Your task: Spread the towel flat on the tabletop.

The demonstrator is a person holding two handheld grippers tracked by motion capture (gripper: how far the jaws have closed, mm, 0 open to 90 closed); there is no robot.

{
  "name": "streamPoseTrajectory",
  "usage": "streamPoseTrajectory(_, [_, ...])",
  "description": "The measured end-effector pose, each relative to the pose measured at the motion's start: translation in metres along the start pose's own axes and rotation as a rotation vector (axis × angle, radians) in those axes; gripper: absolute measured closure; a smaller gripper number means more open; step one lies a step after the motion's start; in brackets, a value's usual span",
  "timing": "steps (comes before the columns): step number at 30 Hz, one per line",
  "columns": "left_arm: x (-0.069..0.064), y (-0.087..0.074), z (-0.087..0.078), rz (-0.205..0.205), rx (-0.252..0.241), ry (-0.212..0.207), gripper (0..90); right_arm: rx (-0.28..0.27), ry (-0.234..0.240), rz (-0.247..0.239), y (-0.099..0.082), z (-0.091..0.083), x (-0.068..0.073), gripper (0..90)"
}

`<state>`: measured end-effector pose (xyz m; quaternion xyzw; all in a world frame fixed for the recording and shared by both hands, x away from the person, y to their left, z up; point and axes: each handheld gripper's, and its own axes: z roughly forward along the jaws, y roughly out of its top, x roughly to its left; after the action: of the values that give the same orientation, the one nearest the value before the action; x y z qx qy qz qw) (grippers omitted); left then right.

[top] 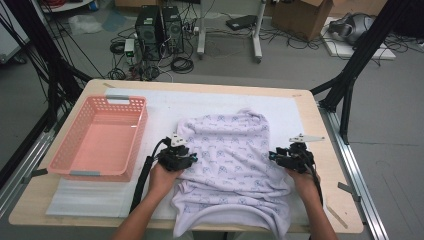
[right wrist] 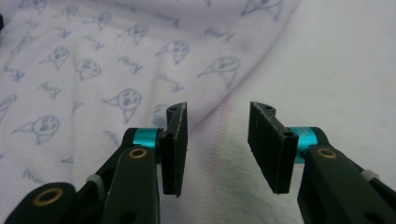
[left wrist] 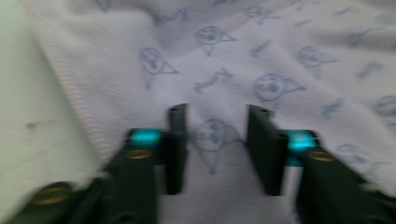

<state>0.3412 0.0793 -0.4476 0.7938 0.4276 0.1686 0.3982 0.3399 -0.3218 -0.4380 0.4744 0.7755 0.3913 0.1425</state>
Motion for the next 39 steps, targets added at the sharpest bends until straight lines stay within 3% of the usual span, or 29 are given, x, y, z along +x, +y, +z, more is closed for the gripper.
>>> streamPoseTrajectory(1, [0.005,0.001,0.0,-0.046,0.006,-0.026,84.7,0.02,0.006,-0.025,0.0,0.005,0.003,61.8])
streamPoseTrajectory(2, [0.009,0.002,0.0,-0.079,0.006,-0.033,86.3,0.046,0.003,-0.049,0.0,0.011,0.008,63.7])
streamPoseTrajectory(3, [0.012,0.003,0.001,-0.075,-0.001,-0.009,86.8,0.05,-0.027,-0.08,0.001,0.015,0.012,70.6])
streamPoseTrajectory(4, [0.016,0.004,0.001,-0.079,-0.01,0.009,87.2,0.048,-0.007,-0.094,0.003,0.016,0.014,81.6])
streamPoseTrajectory(6, [0.024,0.006,0.002,-0.119,-0.025,0.029,87.8,0.054,-0.002,-0.096,0.009,0.021,0.013,86.3])
streamPoseTrajectory(8, [0.034,0.011,0.003,-0.149,-0.05,0.059,88.4,0.042,-0.05,-0.1,0.013,0.023,0.011,87.0])
streamPoseTrajectory(13, [0.051,0.023,0.003,-0.212,-0.156,0.102,88.5,-0.076,-0.137,-0.015,0.023,0.026,-0.011,87.5])
streamPoseTrajectory(15, [0.051,0.022,0.005,-0.203,-0.163,0.165,89.7,-0.127,-0.155,0.024,0.027,0.027,-0.016,87.5])
streamPoseTrajectory(16, [0.053,0.021,0.005,-0.206,-0.156,0.144,89.5,-0.15,-0.189,0.023,0.027,0.028,-0.016,87.4])
streamPoseTrajectory(17, [0.055,0.02,0.004,-0.224,-0.155,0.103,84.9,-0.162,-0.186,0.043,0.027,0.028,-0.017,87.0])
streamPoseTrajectory(19, [0.053,0.018,0.0,-0.2,-0.147,0.042,65.5,-0.175,-0.16,0.073,0.027,0.026,-0.018,84.0])
streamPoseTrajectory(21, [0.049,0.016,-0.006,-0.159,-0.166,0.013,57.4,-0.176,-0.161,0.058,0.027,0.022,-0.017,67.0])
streamPoseTrajectory(23, [0.045,0.014,-0.011,-0.162,-0.164,-0.025,49.1,-0.193,-0.167,0.055,0.028,0.013,-0.017,63.8])
streamPoseTrajectory(27, [0.036,0.006,-0.016,-0.14,-0.11,-0.091,43.4,-0.222,-0.137,0.026,0.028,-0.011,-0.012,61.0])
streamPoseTrajectory(29, [0.031,-0.002,-0.018,-0.145,-0.105,-0.113,41.7,-0.197,-0.11,-0.002,0.024,-0.019,-0.007,59.3])
streamPoseTrajectory(30, [0.03,-0.004,-0.019,-0.138,-0.074,-0.118,42.4,-0.186,-0.105,-0.024,0.02,-0.023,-0.005,58.8])
streamPoseTrajectory(33, [0.023,-0.011,-0.016,-0.105,-0.022,-0.105,41.1,-0.142,-0.073,-0.043,0.009,-0.028,0.0,55.5])
streamPoseTrajectory(35, [0.017,-0.015,-0.014,-0.076,-0.045,-0.08,39.5,-0.104,-0.031,-0.054,-0.001,-0.025,0.001,54.8])
streamPoseTrajectory(37, [0.008,-0.014,-0.012,-0.016,-0.031,-0.029,39.8,-0.057,-0.026,-0.077,-0.009,-0.017,0.003,54.4])
streamPoseTrajectory(39, [0.001,-0.013,-0.011,0.039,-0.024,0.041,51.4,-0.01,-0.015,-0.079,-0.014,-0.007,0.006,54.2])
